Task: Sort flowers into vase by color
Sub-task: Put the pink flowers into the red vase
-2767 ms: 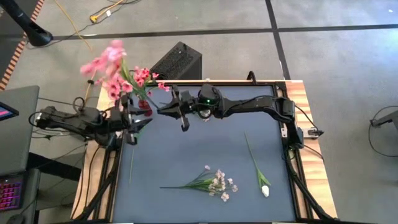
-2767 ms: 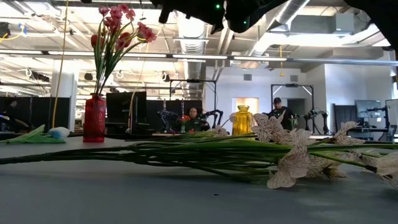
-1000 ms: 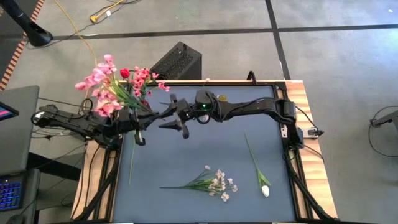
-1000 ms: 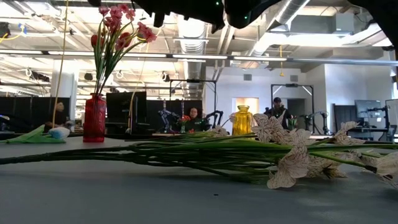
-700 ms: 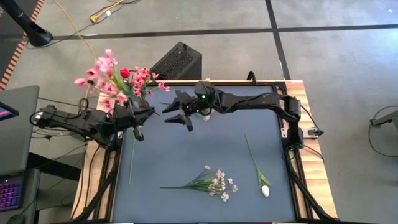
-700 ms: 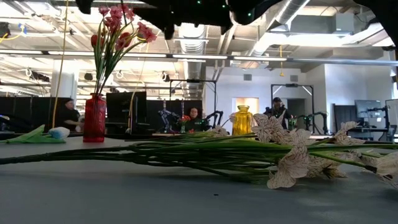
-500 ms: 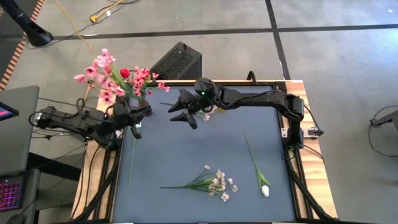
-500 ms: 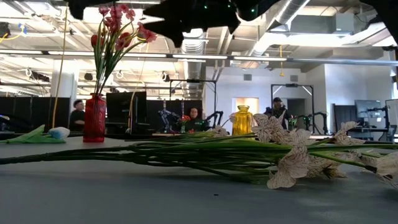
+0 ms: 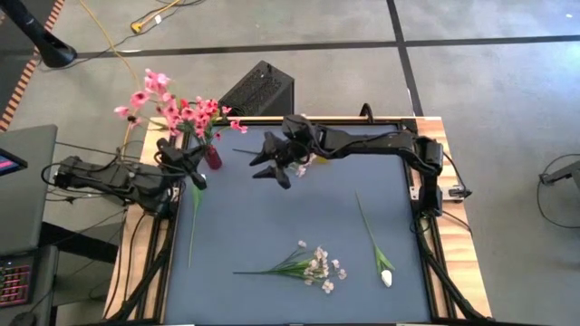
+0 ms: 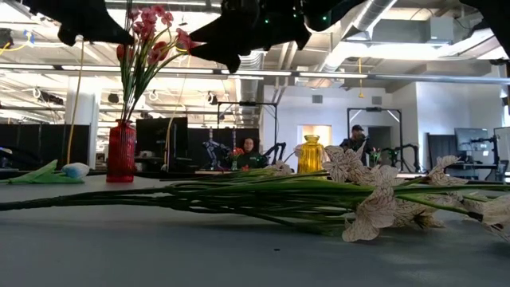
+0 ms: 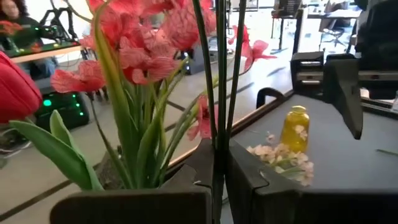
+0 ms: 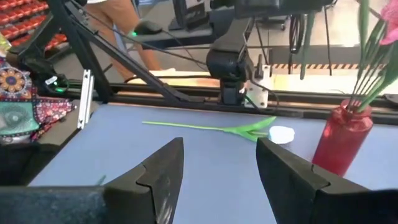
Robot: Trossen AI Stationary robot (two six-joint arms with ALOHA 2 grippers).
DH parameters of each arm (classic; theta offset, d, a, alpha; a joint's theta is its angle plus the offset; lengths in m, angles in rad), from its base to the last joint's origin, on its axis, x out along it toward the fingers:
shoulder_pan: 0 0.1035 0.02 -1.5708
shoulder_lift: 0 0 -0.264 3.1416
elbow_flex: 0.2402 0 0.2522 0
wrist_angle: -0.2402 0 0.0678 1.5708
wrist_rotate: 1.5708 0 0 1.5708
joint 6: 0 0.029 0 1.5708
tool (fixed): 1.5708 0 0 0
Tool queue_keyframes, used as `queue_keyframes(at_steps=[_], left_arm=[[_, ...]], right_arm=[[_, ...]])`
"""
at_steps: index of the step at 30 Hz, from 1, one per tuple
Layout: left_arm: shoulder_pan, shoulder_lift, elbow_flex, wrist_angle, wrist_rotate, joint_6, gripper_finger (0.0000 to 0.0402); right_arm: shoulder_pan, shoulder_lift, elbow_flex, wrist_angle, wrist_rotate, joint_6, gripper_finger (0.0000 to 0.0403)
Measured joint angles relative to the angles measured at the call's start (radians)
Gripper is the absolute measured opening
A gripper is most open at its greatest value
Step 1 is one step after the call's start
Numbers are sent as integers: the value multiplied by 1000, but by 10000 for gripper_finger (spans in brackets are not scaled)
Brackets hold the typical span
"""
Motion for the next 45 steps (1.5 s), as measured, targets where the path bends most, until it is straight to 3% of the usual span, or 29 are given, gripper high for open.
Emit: queue_keyframes(at_steps=[8,16,23,29,34,39,45], left_arm=[[0,-78,0,28,-10,9,0],[1,-155,0,-46,-32,-51,0],[2,-168,0,-108,-174,-89,0],[62,-141,-40,-100,-220,-88,0],[164,-130,-92,-49,-154,-95,0],[291,-128,-146,175,9,85,0],[427,-129,-148,180,125,116,0]], right_arm=[[2,0,-7,-25,0,-40,226],[1,0,-7,-35,-1,-77,226],[1,0,-7,-38,-1,-92,226],[1,0,-7,-28,-2,-102,226],[1,0,-7,-28,-2,-101,226],[2,0,-7,-28,-2,-84,226],[15,1,-7,-37,-2,-75,226]])
